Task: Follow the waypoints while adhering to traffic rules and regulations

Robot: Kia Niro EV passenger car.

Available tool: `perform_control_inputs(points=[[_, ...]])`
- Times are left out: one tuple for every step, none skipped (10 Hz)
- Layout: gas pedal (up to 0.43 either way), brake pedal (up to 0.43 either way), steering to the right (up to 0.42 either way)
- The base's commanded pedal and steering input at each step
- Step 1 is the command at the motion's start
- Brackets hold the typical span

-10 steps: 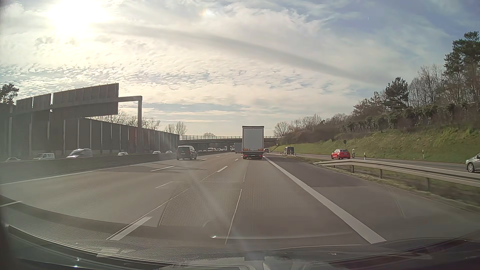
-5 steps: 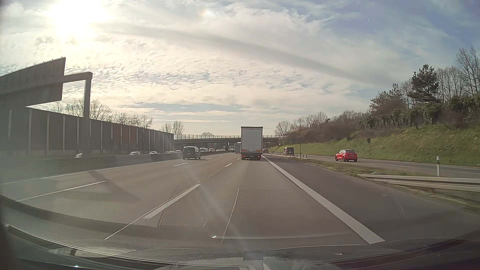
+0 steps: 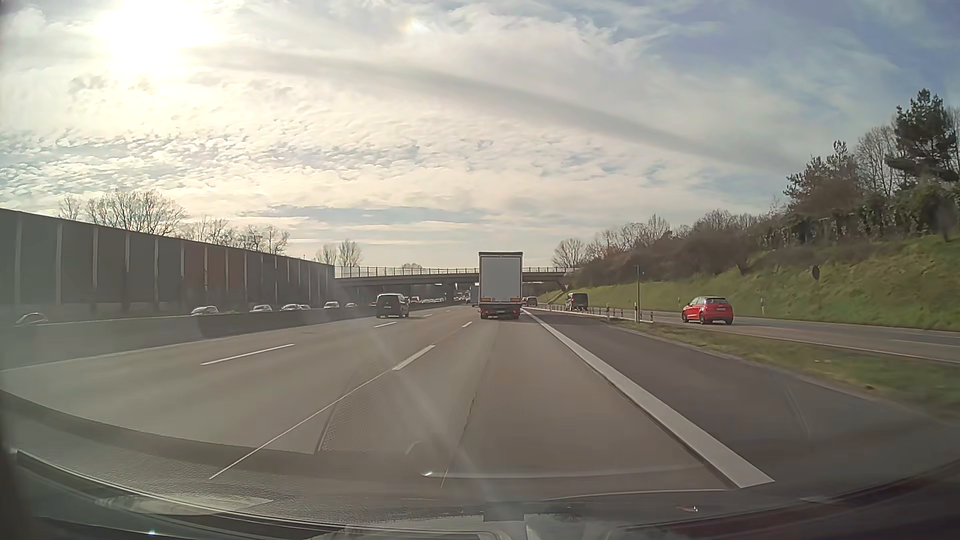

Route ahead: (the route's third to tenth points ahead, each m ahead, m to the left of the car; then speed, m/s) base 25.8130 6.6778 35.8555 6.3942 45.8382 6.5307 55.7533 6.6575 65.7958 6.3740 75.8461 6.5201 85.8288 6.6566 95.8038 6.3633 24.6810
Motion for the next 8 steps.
perform_control_inputs(points=[[0.150,0.000,-0.004],[0.150,0.000,-0.003],[0.150,0.000,-0.002],[0.150,0.000,-0.002],[0.150,0.000,-0.003],[0.150,0.000,-0.003],[0.150,0.000,-0.003],[0.150,0.000,-0.003]])
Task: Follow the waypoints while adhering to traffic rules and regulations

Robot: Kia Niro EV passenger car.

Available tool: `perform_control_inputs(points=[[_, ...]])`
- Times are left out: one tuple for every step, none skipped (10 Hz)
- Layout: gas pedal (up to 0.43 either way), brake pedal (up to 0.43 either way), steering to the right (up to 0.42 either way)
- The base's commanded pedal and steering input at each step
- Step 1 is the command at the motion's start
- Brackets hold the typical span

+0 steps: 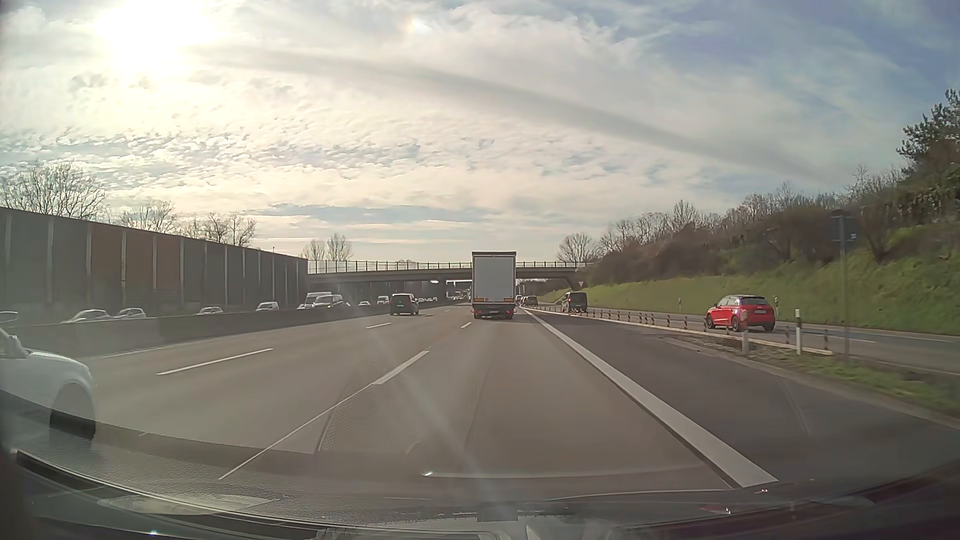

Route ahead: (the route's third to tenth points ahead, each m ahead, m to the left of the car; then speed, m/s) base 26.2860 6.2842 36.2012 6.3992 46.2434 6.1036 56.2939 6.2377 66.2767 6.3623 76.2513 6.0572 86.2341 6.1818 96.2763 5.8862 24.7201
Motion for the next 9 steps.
perform_control_inputs(points=[[0.150,0.000,-0.003],[0.150,0.000,-0.003],[0.150,0.000,-0.003],[0.150,0.000,-0.003],[0.150,0.000,-0.003],[0.150,0.000,-0.003],[0.150,0.000,-0.003],[0.150,0.000,-0.003],[0.150,0.000,-0.003]])
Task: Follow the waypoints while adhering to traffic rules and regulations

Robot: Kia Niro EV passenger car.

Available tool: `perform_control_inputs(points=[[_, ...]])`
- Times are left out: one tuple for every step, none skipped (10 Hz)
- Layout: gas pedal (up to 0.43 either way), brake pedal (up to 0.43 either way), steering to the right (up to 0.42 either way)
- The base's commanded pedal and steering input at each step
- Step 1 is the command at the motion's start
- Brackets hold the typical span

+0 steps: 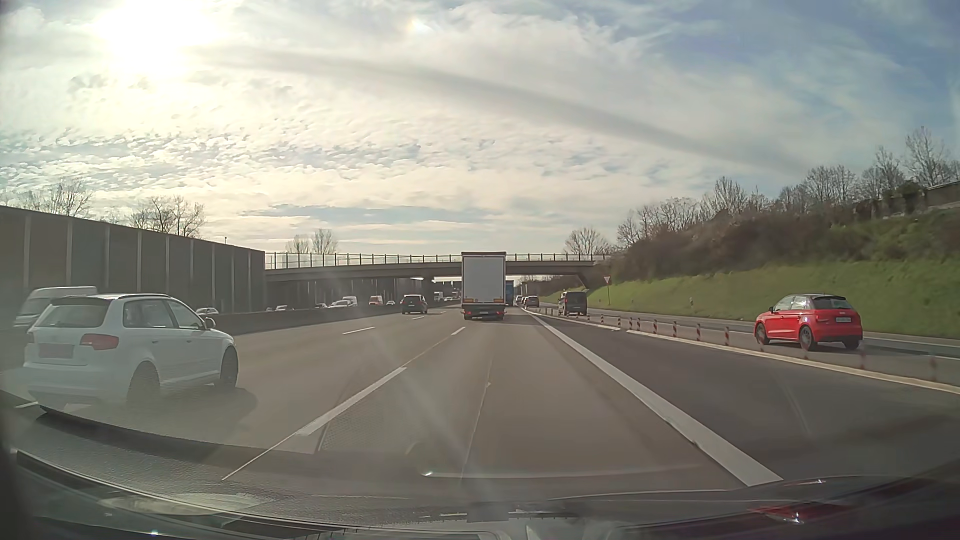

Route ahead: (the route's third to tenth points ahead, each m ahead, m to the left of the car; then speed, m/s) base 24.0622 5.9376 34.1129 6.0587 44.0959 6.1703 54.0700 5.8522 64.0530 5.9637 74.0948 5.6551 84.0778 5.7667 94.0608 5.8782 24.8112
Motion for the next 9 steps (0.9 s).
perform_control_inputs(points=[[0.150,0.000,-0.003],[0.150,0.000,-0.003],[0.150,0.000,-0.004],[0.150,0.000,-0.003],[0.150,0.000,-0.003],[0.150,0.000,-0.004],[0.150,0.000,-0.004],[0.150,0.000,-0.003],[0.150,0.000,-0.004]])
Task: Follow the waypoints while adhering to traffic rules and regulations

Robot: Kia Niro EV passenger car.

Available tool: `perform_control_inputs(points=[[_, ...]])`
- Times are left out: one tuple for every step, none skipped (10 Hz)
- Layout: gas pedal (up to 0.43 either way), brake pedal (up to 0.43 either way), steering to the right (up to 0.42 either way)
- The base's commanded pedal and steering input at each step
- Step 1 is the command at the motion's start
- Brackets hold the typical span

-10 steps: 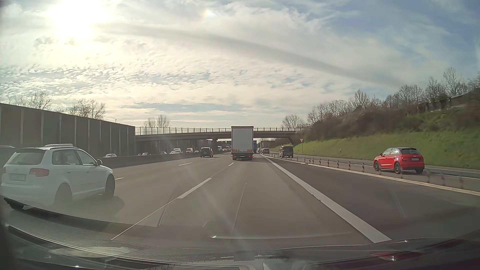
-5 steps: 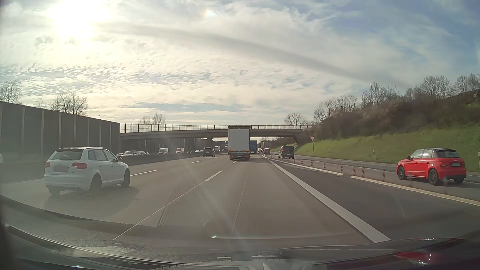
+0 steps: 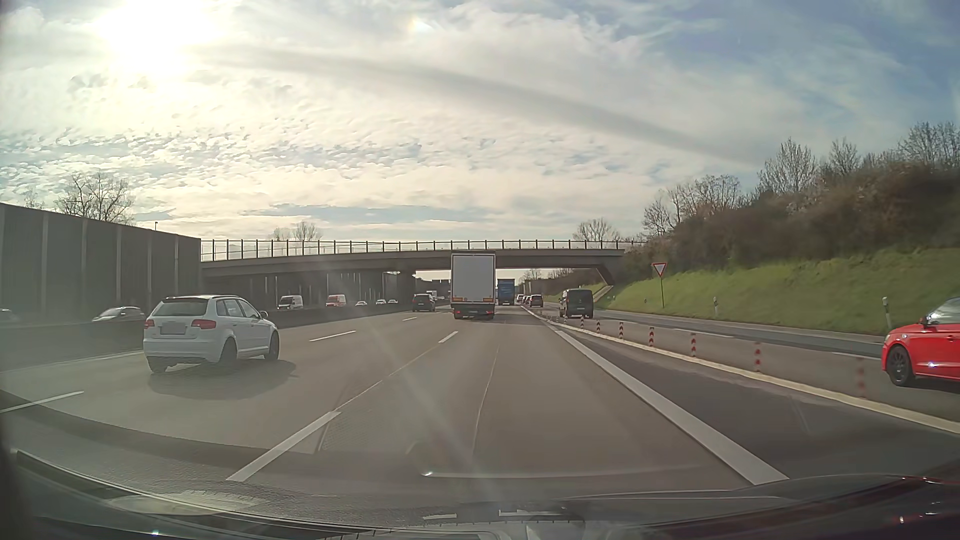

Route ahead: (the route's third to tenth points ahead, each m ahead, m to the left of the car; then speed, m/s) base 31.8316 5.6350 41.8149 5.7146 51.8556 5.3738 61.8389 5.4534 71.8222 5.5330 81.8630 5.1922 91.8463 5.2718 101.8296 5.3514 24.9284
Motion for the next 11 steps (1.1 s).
perform_control_inputs(points=[[0.150,0.000,-0.003],[0.150,0.000,-0.003],[0.150,0.000,-0.003],[0.150,0.000,-0.003],[0.150,0.000,-0.003],[0.150,0.000,-0.003],[0.150,0.000,-0.003],[0.150,0.000,-0.003],[0.150,0.000,-0.003],[0.150,0.000,-0.003],[0.150,0.000,-0.004]])
